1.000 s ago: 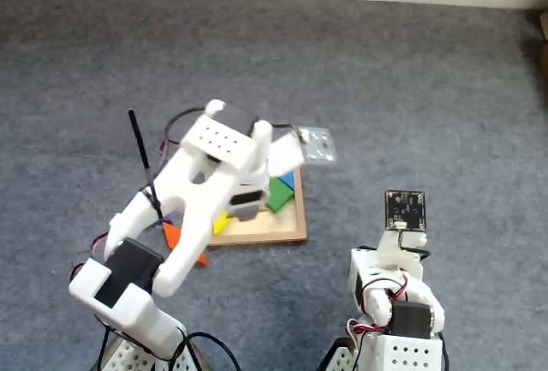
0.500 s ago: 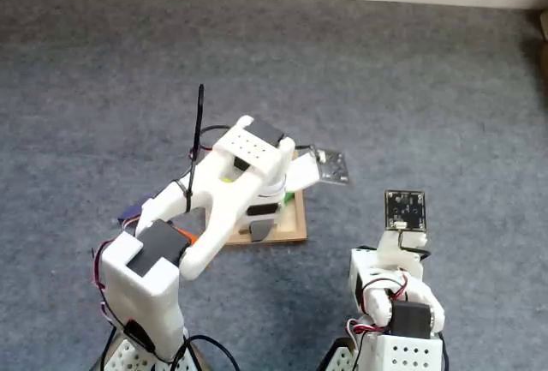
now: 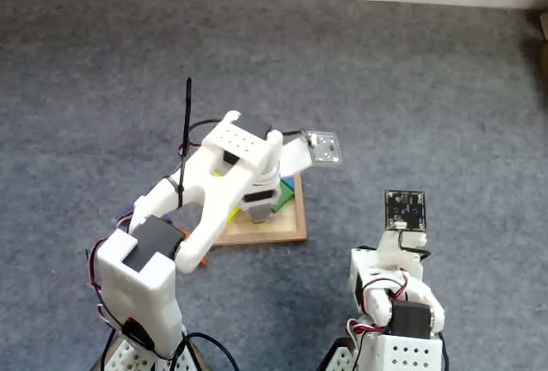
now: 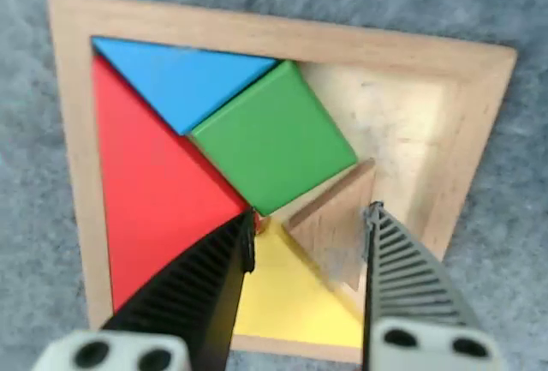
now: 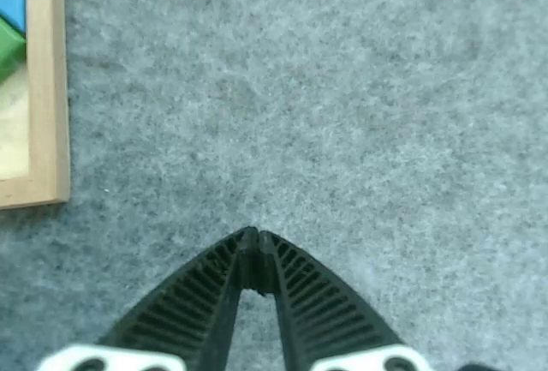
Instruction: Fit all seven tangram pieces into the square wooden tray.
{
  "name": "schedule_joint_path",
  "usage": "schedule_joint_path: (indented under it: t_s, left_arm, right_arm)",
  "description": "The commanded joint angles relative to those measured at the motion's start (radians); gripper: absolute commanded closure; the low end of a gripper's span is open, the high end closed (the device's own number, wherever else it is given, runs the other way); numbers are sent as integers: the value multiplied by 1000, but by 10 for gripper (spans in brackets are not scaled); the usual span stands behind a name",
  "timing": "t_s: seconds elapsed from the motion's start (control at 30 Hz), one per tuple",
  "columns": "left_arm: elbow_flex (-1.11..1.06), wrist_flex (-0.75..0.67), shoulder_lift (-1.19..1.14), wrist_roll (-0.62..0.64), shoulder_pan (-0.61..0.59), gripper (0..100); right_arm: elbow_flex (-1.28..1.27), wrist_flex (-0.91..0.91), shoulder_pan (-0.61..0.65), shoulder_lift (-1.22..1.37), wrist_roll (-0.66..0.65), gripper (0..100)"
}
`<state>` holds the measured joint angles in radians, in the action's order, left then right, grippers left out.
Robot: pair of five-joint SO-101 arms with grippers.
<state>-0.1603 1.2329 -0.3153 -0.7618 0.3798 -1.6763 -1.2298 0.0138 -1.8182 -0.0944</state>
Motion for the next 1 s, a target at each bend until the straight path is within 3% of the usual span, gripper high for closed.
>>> schedule_joint_path:
  t_s: [0.0, 0.33, 0.53, 0.67, 0.87, 0.97]
  left_arm:
    - [27, -25, 8, -5, -31, 788]
    - [84, -32, 21, -2, -30, 790]
    - [183, 155, 108, 3, -28, 790]
    - [191, 235, 229, 75, -33, 790]
    - [186, 387, 326, 71, -105, 785]
    - [177, 437, 325, -63, -179, 784]
  right_arm:
    - [-67, 22, -12, -13, -5, 993]
    - [-67, 22, -12, -13, -5, 993]
    - [-67, 22, -13, -13, -5, 993]
    - [-67, 22, -13, -13, -5, 993]
    - [-67, 21, -13, -13, -5, 993]
    - [-67, 19, -13, -13, -5, 993]
